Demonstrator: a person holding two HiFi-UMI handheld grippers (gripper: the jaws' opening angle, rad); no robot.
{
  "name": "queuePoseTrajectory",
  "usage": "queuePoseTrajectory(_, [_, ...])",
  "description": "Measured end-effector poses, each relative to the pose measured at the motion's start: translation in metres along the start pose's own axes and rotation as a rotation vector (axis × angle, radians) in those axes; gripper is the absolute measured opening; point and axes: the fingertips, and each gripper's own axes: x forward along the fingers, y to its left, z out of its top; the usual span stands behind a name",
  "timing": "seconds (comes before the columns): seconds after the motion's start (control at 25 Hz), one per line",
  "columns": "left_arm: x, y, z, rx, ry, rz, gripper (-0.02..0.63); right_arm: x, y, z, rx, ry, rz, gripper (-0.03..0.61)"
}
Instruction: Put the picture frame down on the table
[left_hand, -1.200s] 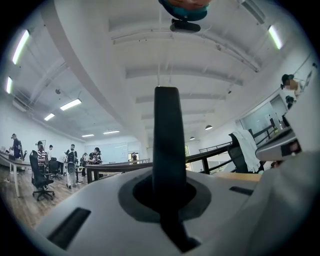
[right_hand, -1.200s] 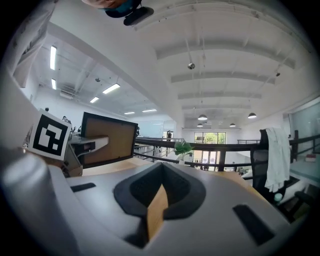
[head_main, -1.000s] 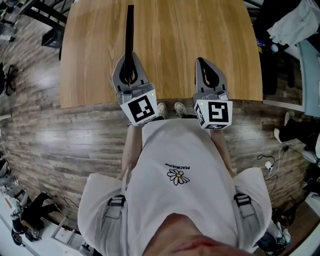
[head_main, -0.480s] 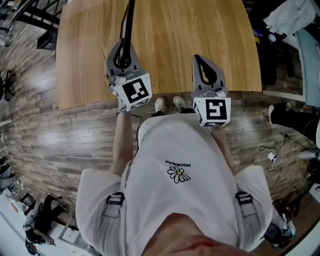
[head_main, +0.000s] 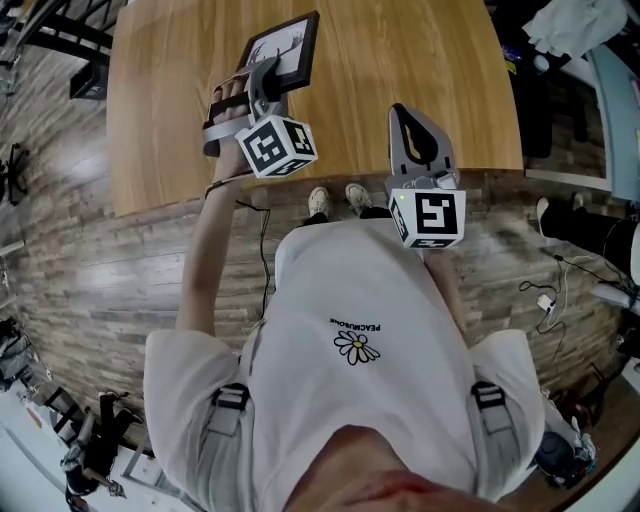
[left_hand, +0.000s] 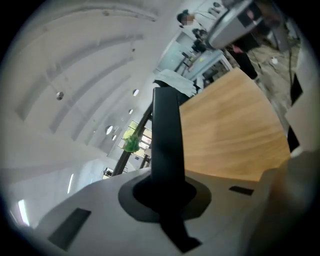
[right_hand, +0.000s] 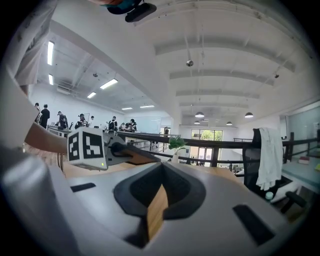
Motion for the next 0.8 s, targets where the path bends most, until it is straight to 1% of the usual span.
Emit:
queuePoseTrajectory(0.08, [0.014,-0.019,-0.008,0.12,0.065,-0.069,0.025,-0.002,0.0,-0.001,0.004,0.002,-0.003,0.009])
queuePoseTrajectory(0.12, [0.02,-0.028,-0.013,0.159,0.084,-0.097,0.025,-0.003,-0.001,-0.002,0.006,0.004,-0.003,0.009])
queuePoseTrajectory(0.28, [0.032,-0.054,-0.026,0.258,0.104,-0.139,0.025,-0.003,-0.002,-0.005,0.013,0.019,-0.007,0.009])
queuePoseTrajectory(0.44, [0.038,-0.076,-0.042,0.269,0.146,-0.188,0.027,-0.005,-0.006,-0.01,0.029,0.034,-0.011,0.009])
queuePoseTrajectory(0.56, [0.041,-0.089,-0.049,0.301,0.161,-0.21,0.029,-0.006,-0.011,-0.012,0.043,0.041,-0.018,0.009])
queuePoseTrajectory(0.8, [0.047,-0.111,-0.061,0.339,0.186,-0.26,0.027,-0.003,-0.017,-0.015,0.024,0.053,-0.033,0.009])
